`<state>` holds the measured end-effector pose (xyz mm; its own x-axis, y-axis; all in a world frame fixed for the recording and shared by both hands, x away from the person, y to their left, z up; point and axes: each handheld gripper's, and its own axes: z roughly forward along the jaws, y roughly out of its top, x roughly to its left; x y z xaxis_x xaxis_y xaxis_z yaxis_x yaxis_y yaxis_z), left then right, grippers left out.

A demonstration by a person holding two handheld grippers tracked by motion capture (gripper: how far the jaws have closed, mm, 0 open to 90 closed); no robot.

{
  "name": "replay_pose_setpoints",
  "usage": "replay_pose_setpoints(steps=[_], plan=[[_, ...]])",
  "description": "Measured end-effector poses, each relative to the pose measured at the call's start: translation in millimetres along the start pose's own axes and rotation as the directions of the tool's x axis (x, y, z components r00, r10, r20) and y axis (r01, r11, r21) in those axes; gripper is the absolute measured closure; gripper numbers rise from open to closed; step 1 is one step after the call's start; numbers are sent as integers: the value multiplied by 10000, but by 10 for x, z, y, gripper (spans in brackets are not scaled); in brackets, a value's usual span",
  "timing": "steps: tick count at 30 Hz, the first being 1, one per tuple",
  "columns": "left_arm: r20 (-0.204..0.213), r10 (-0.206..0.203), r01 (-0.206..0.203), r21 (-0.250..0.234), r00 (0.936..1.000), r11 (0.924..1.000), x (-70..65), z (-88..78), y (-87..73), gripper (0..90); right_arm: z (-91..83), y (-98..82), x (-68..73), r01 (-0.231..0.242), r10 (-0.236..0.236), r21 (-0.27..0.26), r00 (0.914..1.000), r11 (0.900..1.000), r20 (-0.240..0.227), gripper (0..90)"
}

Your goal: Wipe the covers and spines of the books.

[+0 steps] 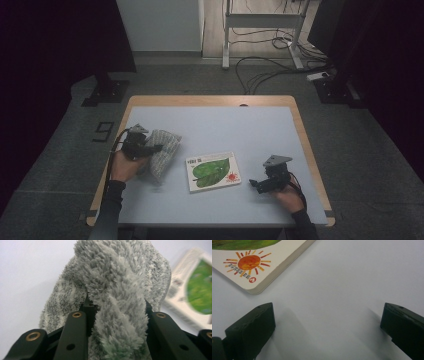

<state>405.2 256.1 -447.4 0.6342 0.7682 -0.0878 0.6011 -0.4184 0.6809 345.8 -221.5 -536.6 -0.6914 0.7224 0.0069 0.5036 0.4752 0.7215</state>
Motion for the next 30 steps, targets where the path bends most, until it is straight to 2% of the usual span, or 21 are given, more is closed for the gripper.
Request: replay_pose_setpoints(steps=[7,13,19,27,30], plan=[[588,645,-639,-114,9962,9979,-287,20,170,630,-1,0,0,1,-1,1,10000,10000,1,0],[955,1116,-1116,-56,9892,9937,-489,144,265,630,1,0,-2,-15,15,5,10000,10000,-11,0],[1054,1289,-1315,176,9860,9912,-627,374,279,626,1,0,-2,-14,14,6,10000,10000,-14,0],[1015,1523,-1621,968,9831,9820,-732,730,205,624,0,0,-3,-6,6,13,10000,10000,-22,0],[1109,1390,-1490,874,9841,9850,-727,798,178,622,1,0,-3,-6,6,8,10000,10000,-23,0]])
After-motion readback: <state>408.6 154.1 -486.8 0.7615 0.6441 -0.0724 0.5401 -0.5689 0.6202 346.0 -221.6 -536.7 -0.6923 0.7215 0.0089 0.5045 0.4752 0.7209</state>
